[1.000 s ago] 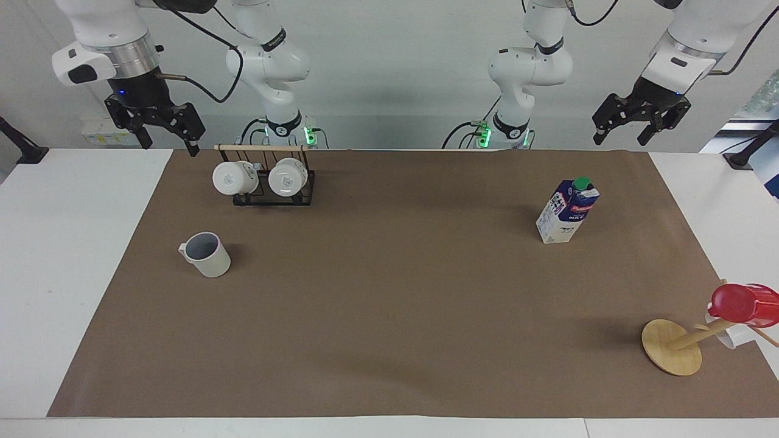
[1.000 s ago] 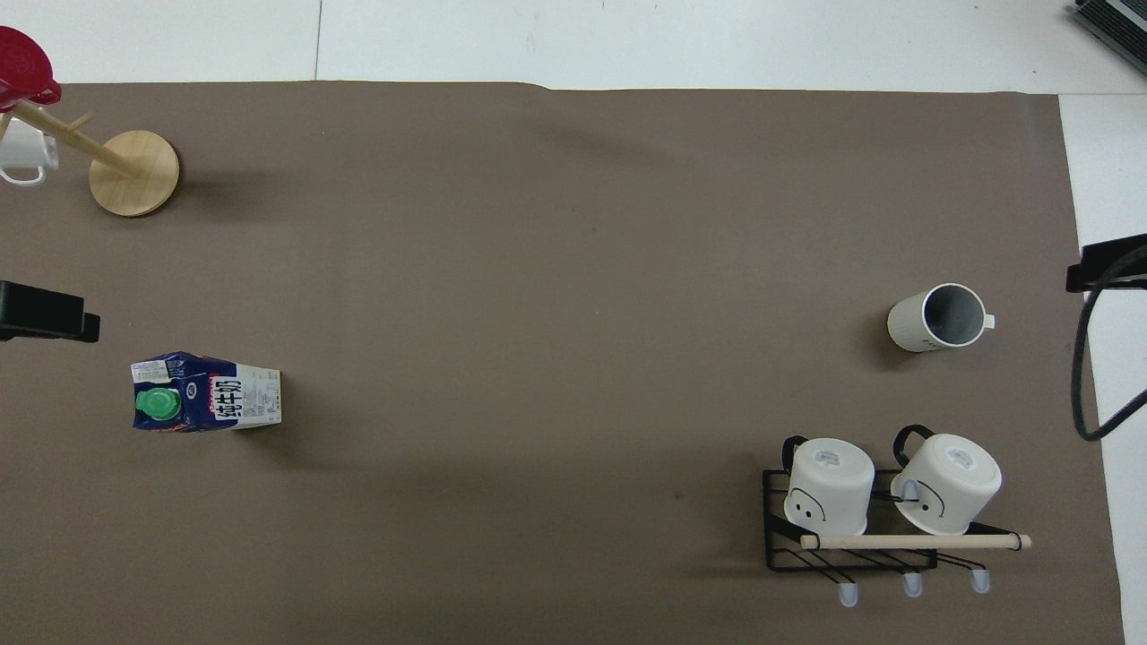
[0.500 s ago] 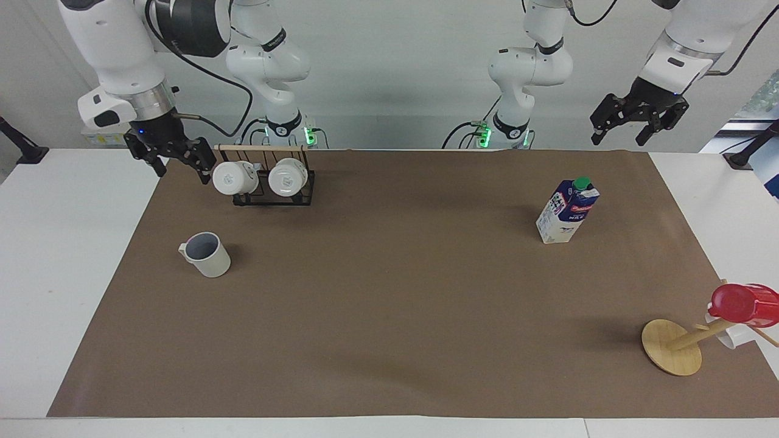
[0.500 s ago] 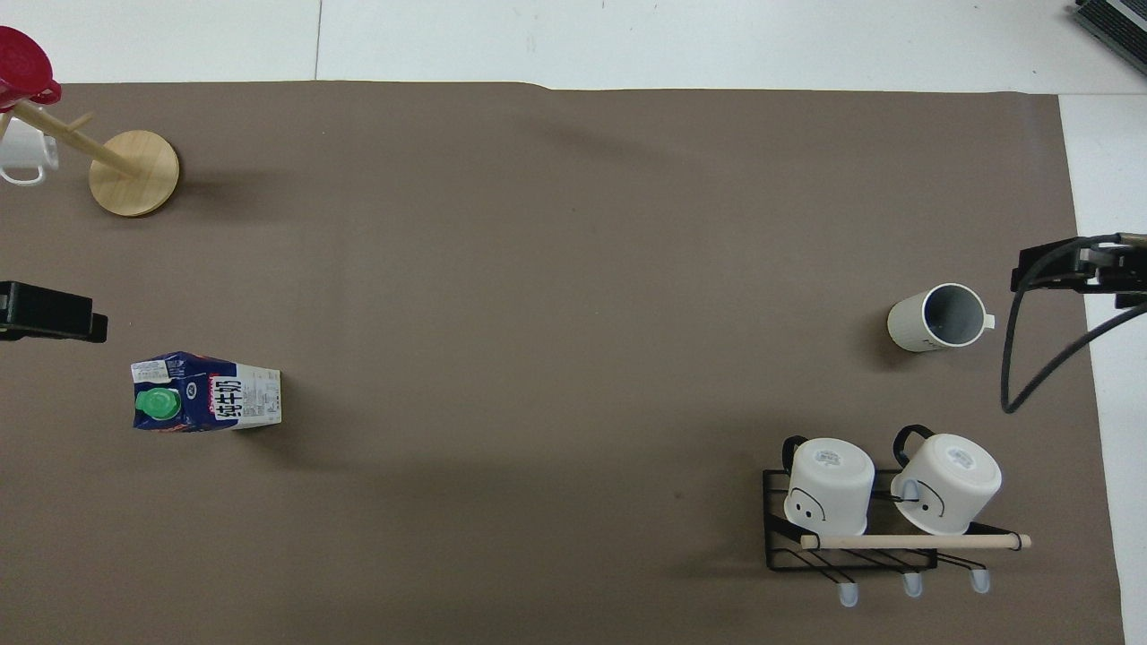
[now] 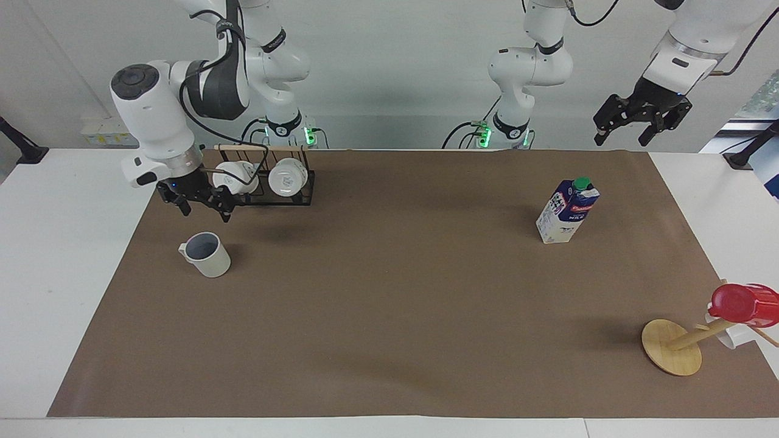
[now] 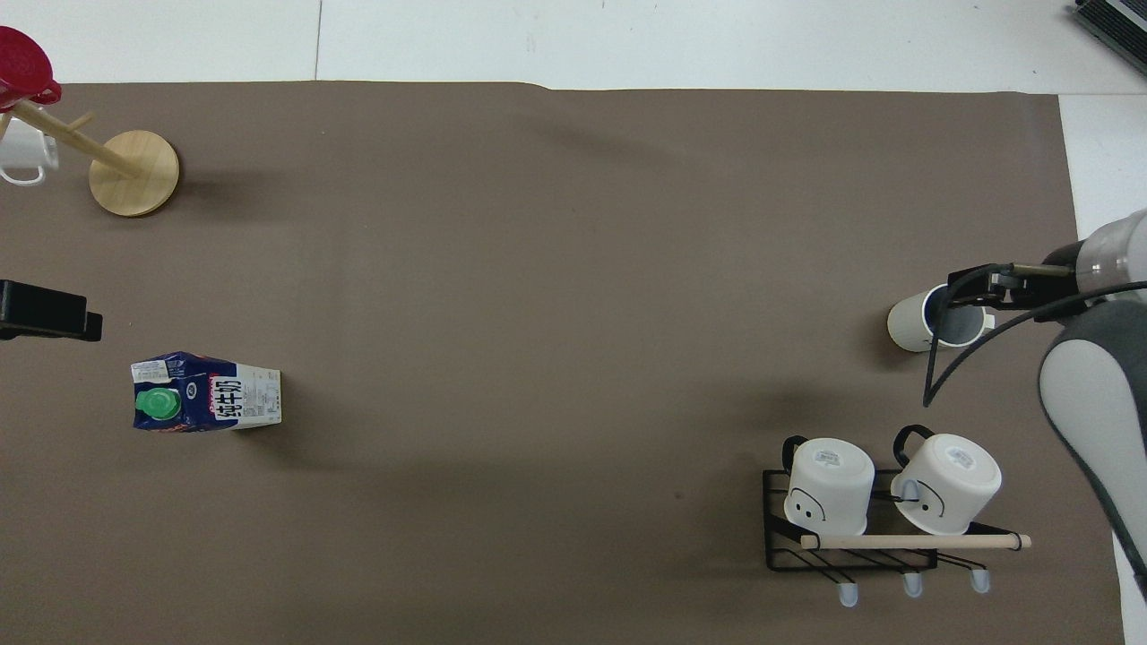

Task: Place cup and milk on table
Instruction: 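Reach the right gripper toward the white mug and grasp it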

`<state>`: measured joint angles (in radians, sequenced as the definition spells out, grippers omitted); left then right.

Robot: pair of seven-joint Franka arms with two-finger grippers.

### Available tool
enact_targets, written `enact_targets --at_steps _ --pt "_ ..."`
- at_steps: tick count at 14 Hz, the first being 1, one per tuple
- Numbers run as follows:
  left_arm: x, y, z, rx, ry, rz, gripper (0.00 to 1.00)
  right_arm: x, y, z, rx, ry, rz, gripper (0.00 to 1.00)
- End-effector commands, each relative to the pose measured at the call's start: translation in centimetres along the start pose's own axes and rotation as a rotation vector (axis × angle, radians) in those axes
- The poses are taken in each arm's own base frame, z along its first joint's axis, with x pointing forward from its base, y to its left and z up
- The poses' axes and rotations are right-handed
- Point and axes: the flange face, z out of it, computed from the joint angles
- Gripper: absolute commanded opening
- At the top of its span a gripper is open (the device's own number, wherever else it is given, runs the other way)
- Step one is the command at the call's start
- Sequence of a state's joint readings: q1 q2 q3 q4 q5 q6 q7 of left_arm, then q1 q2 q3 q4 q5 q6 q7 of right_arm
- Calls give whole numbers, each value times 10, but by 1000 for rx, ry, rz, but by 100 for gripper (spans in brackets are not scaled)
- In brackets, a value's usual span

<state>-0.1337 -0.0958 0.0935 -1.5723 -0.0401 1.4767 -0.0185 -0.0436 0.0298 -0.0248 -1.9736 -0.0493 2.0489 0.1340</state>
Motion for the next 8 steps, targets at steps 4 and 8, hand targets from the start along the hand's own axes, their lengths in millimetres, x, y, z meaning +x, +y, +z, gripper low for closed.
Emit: enact_targets --at_steps 4,8 --pt "-4 5 1 3 31 7 100 9 9 65 -5 8 22 100" --pt "-3 4 3 3 24 7 100 5 8 86 -7 -12 23 100"
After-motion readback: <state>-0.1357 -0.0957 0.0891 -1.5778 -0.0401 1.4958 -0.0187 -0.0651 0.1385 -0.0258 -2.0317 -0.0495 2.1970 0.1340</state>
